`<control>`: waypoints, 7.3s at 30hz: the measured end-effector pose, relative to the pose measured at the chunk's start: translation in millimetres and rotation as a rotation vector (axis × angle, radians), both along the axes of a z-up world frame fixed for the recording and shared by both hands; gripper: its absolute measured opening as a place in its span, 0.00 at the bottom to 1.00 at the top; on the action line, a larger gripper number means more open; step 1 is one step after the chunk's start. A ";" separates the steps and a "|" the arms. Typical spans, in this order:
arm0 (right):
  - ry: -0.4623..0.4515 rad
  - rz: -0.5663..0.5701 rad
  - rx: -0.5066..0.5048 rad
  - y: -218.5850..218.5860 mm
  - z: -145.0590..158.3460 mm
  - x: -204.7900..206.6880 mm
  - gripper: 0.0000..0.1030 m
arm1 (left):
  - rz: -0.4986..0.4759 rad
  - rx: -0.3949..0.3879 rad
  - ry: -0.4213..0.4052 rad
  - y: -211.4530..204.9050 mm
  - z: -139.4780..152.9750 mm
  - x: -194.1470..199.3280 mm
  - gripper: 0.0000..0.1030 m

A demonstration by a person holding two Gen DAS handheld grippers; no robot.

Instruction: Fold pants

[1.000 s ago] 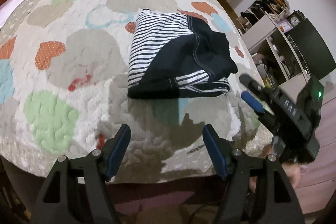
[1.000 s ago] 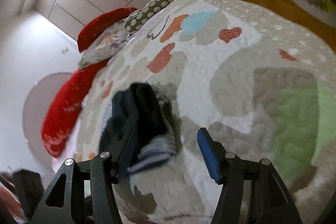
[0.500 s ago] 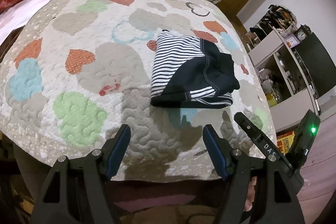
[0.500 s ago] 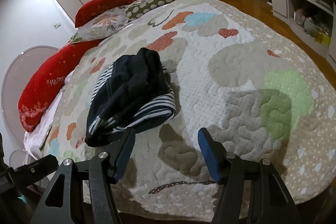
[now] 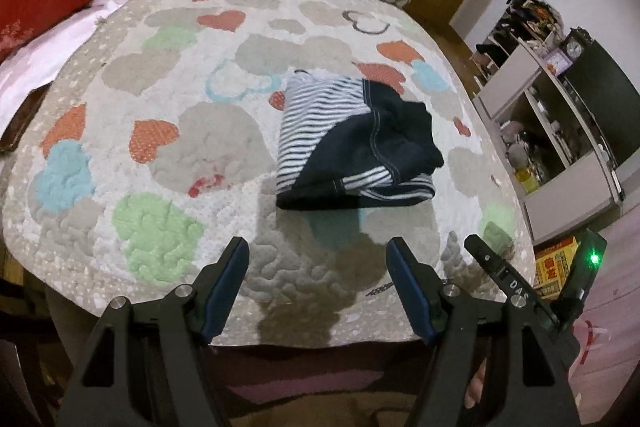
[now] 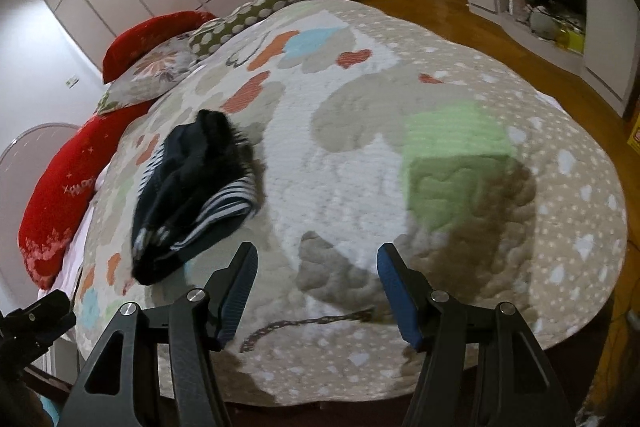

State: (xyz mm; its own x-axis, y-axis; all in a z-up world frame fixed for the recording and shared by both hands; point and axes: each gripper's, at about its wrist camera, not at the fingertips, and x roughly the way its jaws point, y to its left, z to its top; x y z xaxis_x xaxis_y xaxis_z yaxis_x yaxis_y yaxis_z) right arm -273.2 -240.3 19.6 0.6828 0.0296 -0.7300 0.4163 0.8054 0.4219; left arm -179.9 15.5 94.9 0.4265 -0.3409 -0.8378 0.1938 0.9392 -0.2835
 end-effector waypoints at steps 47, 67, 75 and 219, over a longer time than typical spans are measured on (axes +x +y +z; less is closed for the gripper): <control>-0.111 0.442 0.344 11.0 8.3 203.1 0.39 | -0.167 -0.293 0.162 -34.4 -53.2 186.1 0.43; -0.092 0.208 0.225 -24.3 18.5 267.3 0.70 | 0.001 -0.092 0.097 6.3 -60.5 226.1 0.60; -0.195 0.452 0.399 25.2 32.3 251.4 0.53 | -0.027 -0.013 0.042 -4.6 -63.3 178.0 0.60; 0.015 0.287 -0.341 90.2 -4.6 82.4 0.71 | 0.116 0.208 -0.107 1.6 -44.8 31.7 1.00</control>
State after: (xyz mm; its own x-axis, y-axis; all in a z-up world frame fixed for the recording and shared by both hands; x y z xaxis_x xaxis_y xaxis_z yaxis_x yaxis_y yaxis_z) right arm -190.8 -150.1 15.0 0.6712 -0.0278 -0.7408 0.1593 0.9814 0.1075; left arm -148.2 17.0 50.1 0.5424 -0.1100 -0.8329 0.0999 0.9928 -0.0661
